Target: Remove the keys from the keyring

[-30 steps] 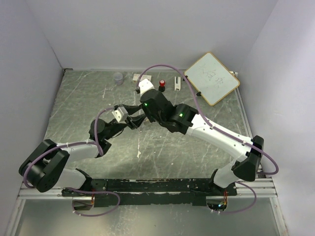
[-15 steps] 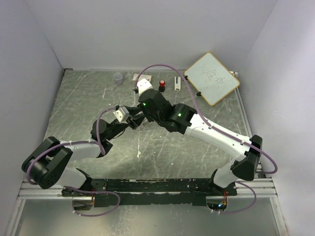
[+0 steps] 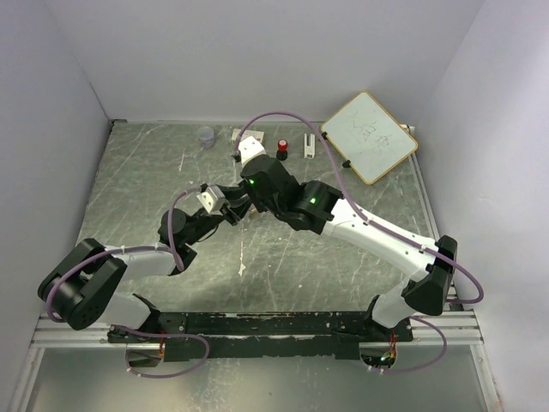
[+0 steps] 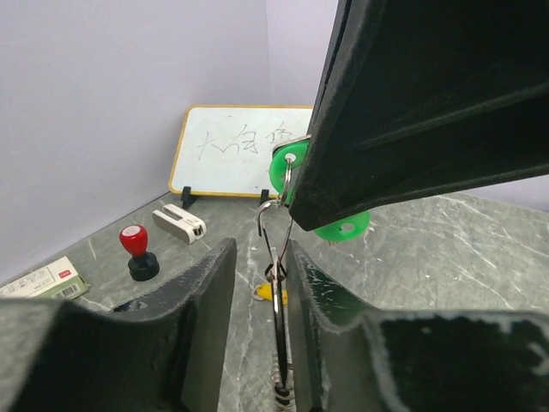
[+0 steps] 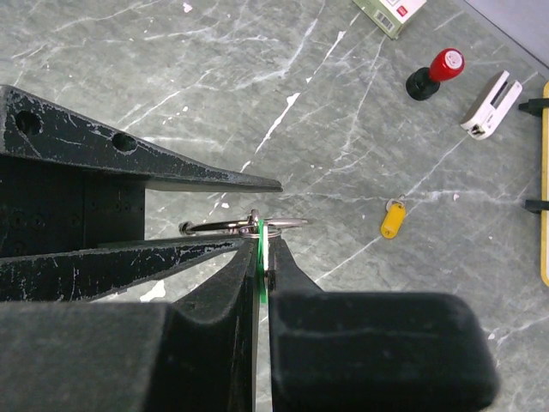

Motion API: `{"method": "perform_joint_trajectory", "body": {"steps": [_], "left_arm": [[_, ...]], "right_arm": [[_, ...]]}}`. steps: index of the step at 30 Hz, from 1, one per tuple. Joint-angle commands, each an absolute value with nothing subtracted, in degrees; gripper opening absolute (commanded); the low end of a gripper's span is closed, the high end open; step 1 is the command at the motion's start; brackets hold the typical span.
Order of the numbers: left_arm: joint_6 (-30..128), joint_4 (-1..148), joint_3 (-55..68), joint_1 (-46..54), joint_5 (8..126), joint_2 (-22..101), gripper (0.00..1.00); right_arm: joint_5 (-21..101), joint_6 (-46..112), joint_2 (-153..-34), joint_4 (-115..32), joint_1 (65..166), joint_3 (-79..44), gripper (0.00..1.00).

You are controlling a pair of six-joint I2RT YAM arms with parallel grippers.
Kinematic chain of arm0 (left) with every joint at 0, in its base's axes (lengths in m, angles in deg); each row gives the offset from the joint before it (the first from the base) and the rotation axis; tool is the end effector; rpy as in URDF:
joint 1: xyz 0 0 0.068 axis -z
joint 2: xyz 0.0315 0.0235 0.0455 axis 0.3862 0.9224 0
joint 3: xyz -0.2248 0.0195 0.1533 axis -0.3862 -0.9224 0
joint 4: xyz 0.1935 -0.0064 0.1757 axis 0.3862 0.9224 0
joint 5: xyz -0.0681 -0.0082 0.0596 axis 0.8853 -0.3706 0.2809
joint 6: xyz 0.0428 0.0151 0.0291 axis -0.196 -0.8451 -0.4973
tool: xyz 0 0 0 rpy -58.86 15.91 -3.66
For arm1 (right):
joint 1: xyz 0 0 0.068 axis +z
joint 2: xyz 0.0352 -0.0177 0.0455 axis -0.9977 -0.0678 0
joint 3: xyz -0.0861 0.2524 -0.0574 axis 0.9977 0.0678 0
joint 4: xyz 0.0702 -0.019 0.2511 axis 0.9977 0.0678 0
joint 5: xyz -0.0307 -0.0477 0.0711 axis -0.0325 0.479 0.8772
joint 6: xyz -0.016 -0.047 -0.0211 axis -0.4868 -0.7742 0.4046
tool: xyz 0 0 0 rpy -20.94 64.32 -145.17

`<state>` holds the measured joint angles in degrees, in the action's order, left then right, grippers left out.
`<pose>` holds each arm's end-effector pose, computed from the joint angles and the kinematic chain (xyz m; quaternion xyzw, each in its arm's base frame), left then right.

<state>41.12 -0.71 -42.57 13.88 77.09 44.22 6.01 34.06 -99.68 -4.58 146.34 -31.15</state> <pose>0.2017 -0.1638 0.2397 0.2846 0.5049 -0.3650 0.7286 0.1805 0.2835 0.3858 -0.2864 0.8223 0.0817 0.4849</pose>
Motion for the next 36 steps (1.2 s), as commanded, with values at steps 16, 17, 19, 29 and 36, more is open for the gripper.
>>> {"method": "perform_joint_trajectory", "body": {"steps": [16, 17, 19, 29, 36], "left_arm": [[40.5, -1.6, -40.9, 14.4, 74.9, 42.4, 0.31], [40.6, -1.7, -41.0, 14.4, 75.0, 42.5, 0.28], [40.6, -2.3, -41.4, 14.5, 75.2, 42.7, 0.22], [37.6, 0.3, -42.1, 14.5, 75.9, 41.4, 0.07], [33.6, 3.5, -43.0, 14.5, 76.6, 39.4, 0.07]], "right_arm": [[6.1, 33.2, -100.4, -6.3, 146.7, -32.3, 0.0], [6.0, 33.2, -100.3, -6.4, 146.7, -32.3, 0.0], [5.9, 33.3, -100.3, -6.2, 146.7, -32.3, 0.0], [3.0, 33.5, -100.1, -5.0, 146.7, -32.9, 0.0], [-1.0, 33.7, -100.0, -1.8, 146.7, -35.4, 0.0]]}}
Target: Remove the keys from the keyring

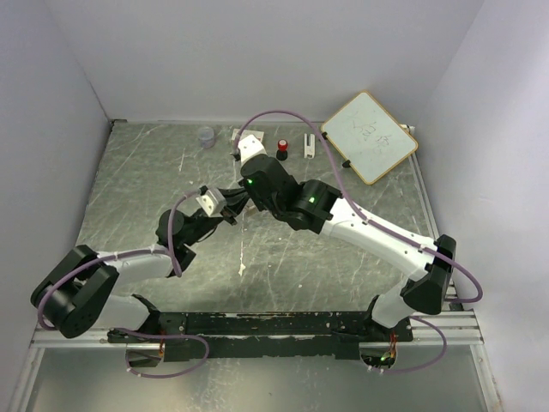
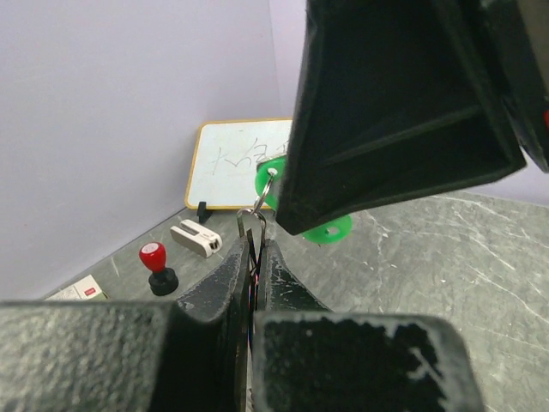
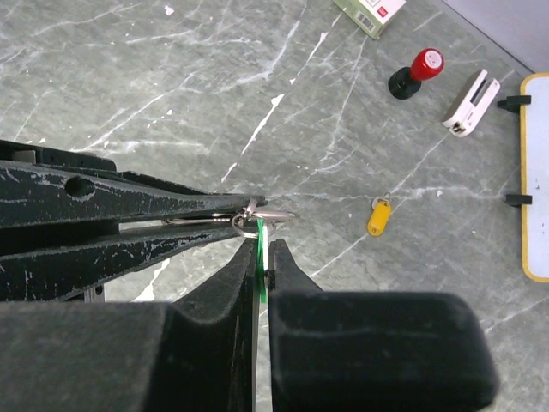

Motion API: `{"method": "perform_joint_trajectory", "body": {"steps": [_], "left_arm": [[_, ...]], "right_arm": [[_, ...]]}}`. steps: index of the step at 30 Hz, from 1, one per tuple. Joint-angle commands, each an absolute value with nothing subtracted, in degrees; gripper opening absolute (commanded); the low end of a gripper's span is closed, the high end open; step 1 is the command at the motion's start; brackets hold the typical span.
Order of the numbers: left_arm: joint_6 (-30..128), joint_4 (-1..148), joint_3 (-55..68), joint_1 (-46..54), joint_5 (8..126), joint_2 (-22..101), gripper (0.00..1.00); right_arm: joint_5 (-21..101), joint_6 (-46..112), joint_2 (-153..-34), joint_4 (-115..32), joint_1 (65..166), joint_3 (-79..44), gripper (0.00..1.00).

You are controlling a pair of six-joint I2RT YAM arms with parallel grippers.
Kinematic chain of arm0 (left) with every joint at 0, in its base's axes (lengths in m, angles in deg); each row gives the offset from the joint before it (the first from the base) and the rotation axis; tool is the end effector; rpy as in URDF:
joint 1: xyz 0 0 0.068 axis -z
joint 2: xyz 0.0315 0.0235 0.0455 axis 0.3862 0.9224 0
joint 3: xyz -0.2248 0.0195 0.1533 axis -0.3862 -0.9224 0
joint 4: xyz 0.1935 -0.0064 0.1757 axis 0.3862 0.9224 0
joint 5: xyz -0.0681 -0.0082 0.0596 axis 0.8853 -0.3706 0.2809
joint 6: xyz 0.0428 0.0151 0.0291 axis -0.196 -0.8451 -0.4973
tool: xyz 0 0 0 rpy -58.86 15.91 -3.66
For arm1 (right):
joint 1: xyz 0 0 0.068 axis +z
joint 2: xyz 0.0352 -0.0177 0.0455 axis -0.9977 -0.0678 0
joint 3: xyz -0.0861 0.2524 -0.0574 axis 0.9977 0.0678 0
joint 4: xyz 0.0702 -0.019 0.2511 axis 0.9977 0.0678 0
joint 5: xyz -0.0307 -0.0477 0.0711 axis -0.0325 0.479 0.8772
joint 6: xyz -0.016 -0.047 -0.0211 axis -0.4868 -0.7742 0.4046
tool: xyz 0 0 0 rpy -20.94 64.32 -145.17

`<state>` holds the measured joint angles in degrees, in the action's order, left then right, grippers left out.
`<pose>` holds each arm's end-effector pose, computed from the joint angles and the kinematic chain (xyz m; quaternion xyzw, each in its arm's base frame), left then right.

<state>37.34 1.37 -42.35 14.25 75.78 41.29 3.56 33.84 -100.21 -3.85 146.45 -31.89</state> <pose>0.1974 -0.1617 0.2494 0.2925 0.4907 -0.3381 0.7479 0.1816 0.2841 0.3865 -0.2800 0.8230 0.0620 0.4904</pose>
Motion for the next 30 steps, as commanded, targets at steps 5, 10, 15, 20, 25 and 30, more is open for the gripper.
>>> {"method": "perform_joint_trajectory", "body": {"steps": [5, 10, 15, 20, 25, 30], "left_arm": [[30.9, 5.2, -42.9, 14.5, 79.2, 38.6, 0.07], [29.4, 7.0, -42.6, 14.5, 81.4, 37.8, 0.07], [27.7, 9.2, -42.5, 14.5, 83.5, 36.0, 0.07], [26.2, 11.0, -42.3, 14.5, 85.2, 34.1, 0.07], [24.9, 12.8, -41.7, 14.5, 86.5, 33.0, 0.07], [23.3, 14.6, -41.0, 14.5, 87.3, 32.2, 0.07]], "right_arm": [[-3.0, 32.5, -100.3, -0.3, 146.7, -37.2, 0.0], [-3.6, 31.2, -101.2, 0.7, 146.7, -38.6, 0.0], [-4.2, 29.4, -103.1, 2.1, 146.7, -40.2, 0.0], [-5.7, 27.1, -104.0, 2.1, 146.6, -40.9, 0.0], [-3.9, 24.9, -104.5, 2.0, 146.6, -42.0, 0.0], [-2.3, 23.2, -105.5, 3.6, 146.6, -44.3, 0.0]]}}
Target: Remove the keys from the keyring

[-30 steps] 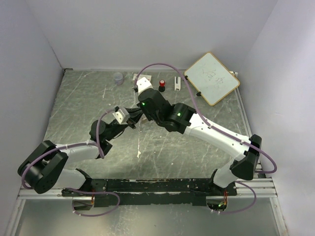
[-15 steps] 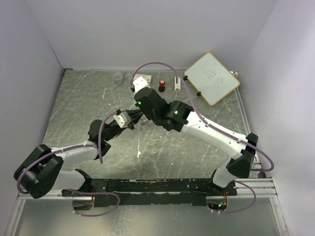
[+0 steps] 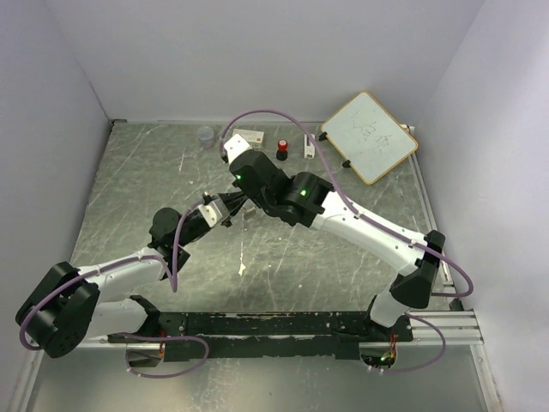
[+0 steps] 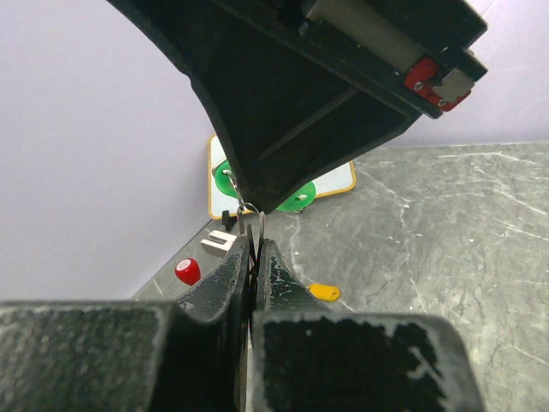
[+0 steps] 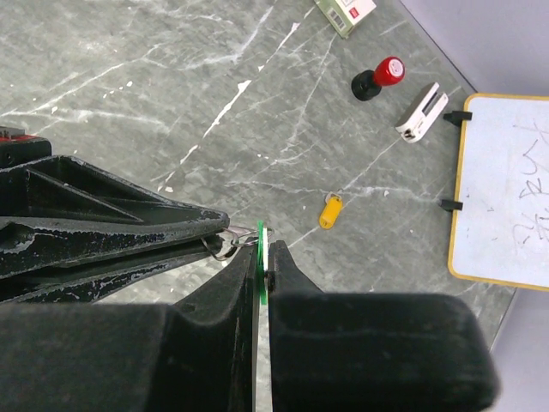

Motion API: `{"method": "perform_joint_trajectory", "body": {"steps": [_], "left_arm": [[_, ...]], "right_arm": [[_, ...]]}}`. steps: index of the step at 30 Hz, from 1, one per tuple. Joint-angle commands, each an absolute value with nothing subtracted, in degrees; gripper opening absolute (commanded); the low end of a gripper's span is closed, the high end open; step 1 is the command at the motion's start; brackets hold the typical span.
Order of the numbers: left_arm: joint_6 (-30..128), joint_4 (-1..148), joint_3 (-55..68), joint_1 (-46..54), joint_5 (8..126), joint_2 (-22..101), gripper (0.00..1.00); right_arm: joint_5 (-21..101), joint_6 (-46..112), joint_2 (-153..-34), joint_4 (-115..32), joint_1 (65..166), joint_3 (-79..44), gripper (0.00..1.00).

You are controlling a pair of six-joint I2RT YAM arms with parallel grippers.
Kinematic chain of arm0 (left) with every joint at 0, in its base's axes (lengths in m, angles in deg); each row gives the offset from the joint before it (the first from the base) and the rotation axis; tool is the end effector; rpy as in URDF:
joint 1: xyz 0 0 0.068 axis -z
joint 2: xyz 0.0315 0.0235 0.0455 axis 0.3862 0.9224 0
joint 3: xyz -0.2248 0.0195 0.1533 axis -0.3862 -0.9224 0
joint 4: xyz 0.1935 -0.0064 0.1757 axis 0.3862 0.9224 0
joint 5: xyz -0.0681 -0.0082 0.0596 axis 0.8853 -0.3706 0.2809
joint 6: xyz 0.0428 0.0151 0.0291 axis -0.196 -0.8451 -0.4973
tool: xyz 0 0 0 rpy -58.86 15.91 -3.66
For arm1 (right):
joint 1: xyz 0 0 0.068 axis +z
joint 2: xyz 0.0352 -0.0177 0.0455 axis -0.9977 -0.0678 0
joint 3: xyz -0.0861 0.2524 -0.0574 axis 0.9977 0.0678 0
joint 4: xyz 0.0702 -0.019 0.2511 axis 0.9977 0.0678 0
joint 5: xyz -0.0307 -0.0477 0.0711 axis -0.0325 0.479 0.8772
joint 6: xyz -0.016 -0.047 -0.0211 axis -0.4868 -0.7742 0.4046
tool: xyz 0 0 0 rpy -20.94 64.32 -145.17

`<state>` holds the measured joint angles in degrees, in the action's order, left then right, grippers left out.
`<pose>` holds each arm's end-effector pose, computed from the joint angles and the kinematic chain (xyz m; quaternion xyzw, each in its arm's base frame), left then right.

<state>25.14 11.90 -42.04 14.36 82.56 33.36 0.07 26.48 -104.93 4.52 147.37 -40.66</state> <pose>0.1837 -0.1569 0.2636 0.3892 0.4467 -0.2886 0.7522 0.1837 0.2952 0.3978 -0.3397 0.8101 -0.0106 0.4778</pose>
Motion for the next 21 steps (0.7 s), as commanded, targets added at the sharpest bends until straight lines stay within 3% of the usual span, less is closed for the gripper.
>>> {"method": "perform_joint_trajectory", "body": {"steps": [1, 21], "left_arm": [[23.2, 14.6, -40.9, 14.5, 87.3, 32.1, 0.07], [23.4, 12.9, -39.2, 14.5, 94.0, 29.9, 0.07]], "right_arm": [[-1.5, 22.8, -105.5, 3.7, 146.6, -44.6, 0.0], [14.6, 17.7, -103.6, 0.6, 140.0, -42.8, 0.0]]}}
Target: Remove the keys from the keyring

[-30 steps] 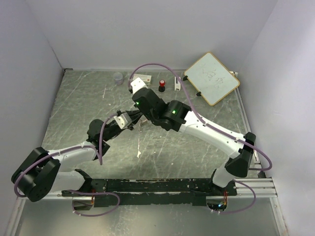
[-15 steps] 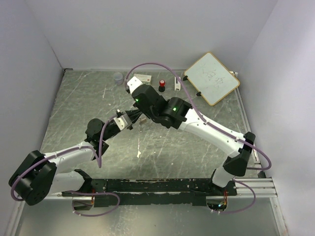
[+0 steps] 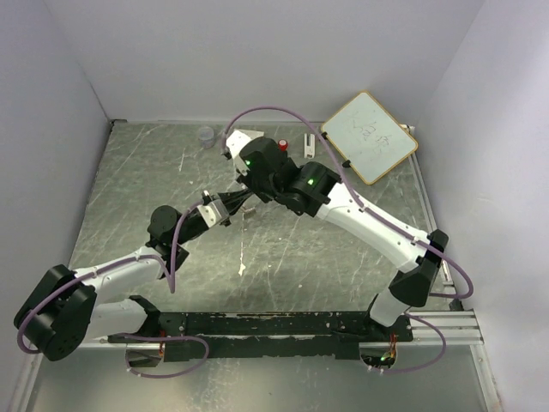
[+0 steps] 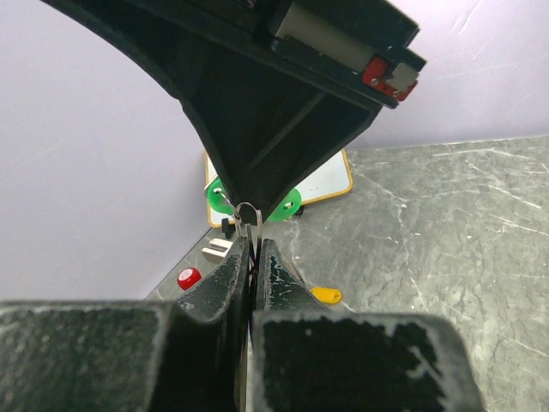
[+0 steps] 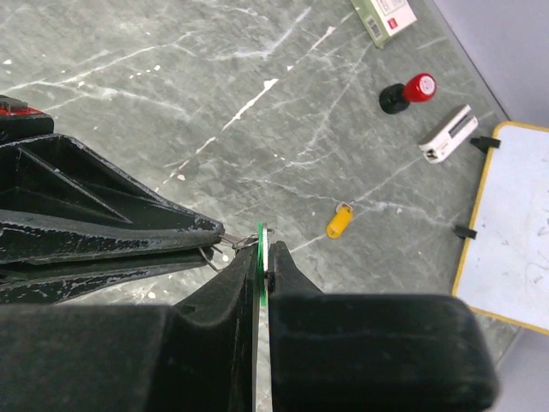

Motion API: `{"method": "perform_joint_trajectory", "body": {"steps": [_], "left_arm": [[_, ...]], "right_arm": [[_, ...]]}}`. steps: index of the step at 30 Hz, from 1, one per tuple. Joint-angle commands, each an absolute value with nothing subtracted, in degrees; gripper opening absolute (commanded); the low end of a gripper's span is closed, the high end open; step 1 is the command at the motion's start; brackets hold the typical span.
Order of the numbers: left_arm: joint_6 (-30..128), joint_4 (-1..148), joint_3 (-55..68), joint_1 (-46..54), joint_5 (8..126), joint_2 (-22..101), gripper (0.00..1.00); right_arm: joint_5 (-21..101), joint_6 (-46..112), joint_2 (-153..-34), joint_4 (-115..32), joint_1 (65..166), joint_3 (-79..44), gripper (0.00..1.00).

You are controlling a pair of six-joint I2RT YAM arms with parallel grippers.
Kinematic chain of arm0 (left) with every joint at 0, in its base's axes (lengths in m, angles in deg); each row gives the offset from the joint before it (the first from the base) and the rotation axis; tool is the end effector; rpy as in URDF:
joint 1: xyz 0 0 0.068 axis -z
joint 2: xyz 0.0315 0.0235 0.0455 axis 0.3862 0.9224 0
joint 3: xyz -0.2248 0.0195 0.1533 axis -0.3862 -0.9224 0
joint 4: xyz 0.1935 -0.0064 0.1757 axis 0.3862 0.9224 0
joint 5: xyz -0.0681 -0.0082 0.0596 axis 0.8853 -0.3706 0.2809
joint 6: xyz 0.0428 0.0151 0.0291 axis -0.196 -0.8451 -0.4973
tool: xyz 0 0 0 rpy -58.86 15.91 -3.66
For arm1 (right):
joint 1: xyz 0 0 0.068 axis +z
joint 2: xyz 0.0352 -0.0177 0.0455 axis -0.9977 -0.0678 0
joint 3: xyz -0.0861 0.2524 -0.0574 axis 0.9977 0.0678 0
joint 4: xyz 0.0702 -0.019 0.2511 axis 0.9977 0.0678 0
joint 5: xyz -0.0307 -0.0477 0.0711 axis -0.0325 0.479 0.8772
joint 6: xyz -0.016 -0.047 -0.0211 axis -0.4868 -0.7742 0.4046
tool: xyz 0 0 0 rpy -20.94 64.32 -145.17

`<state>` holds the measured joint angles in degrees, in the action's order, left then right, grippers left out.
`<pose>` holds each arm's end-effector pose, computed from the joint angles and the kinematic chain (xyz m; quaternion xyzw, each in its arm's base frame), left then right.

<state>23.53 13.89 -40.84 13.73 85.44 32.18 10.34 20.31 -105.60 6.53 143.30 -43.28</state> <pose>0.1839 -0.1557 0.2711 0.4090 0.4293 -0.2866 0.7525 0.2005 0.2863 0.4037 -0.3960 0.8010 0.0216 0.4484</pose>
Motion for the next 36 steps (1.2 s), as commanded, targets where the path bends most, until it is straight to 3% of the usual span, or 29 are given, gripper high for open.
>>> {"method": "perform_joint_trajectory", "body": {"steps": [1, 11, 36], "left_arm": [[23.4, 13.0, -39.1, 14.5, 94.4, 29.7, 0.07], [23.0, 16.0, -37.5, 14.4, 98.6, 29.3, 0.07], [23.6, 16.3, -36.6, 14.5, 97.0, 30.7, 0.07]], "right_arm": [[16.2, 17.5, -103.4, 0.4, 139.2, -42.4, 0.0], [33.1, 12.5, -98.9, -1.7, 134.1, -39.0, 0.0], [54.9, 9.0, -96.3, 1.2, 133.8, -35.8, 0.0]]}}
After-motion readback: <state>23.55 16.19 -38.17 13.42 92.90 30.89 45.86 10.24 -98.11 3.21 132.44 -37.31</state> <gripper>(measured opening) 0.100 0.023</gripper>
